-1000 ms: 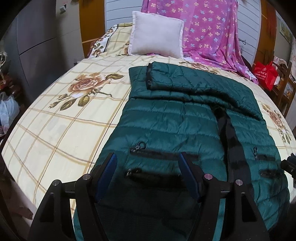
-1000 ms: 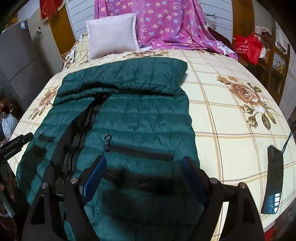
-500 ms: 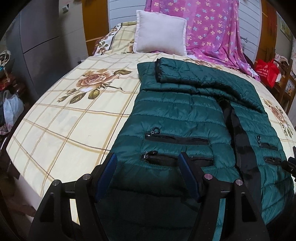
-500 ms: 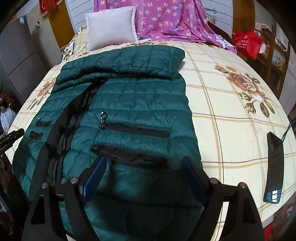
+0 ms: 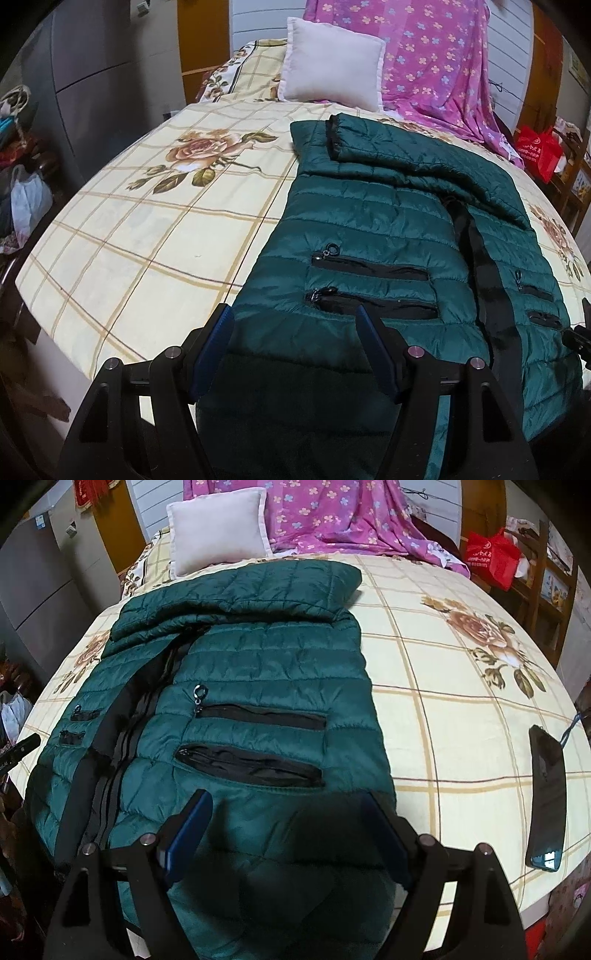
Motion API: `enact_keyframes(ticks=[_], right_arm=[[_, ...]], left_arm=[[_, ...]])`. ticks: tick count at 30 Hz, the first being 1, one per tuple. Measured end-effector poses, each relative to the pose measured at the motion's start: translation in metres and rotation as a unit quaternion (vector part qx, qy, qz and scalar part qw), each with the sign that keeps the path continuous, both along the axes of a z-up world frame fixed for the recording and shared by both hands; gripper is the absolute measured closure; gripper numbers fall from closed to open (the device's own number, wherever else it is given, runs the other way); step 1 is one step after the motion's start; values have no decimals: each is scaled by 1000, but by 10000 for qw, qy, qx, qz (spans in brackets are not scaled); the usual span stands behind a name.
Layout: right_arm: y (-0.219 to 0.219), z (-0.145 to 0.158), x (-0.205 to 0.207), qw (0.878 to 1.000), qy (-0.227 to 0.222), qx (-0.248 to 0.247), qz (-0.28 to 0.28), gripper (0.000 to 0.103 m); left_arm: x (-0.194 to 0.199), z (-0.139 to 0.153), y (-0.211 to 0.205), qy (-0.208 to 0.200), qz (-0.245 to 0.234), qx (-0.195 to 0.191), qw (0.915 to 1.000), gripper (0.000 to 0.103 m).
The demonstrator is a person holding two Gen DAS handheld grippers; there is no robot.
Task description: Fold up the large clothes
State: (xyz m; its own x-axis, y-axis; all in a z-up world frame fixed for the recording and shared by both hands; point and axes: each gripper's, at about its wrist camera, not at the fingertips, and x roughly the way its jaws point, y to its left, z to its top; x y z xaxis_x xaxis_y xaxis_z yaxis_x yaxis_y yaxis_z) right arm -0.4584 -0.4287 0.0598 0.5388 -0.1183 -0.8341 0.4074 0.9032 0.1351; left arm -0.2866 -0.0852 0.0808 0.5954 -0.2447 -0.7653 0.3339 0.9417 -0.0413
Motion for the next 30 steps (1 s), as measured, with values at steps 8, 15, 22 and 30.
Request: enact_keyframes(ticks=[8, 15, 22, 30], right_arm=[[-1, 1, -4, 10000, 48, -10, -12, 17], [-7, -1, -10, 9999, 86, 49, -80, 17], [-9, -2, -13, 9998, 159, 58, -102, 17], [-10, -4, -16, 9997, 181, 72, -115, 17]], left_arm=[[-2, -4, 10, 171, 32, -16, 9998, 52], [-1, -7, 20, 267, 109, -76, 9996, 52], [0, -9, 26, 340, 145, -110, 9993, 52], [0, -13, 31, 405, 154, -102, 9990, 52]])
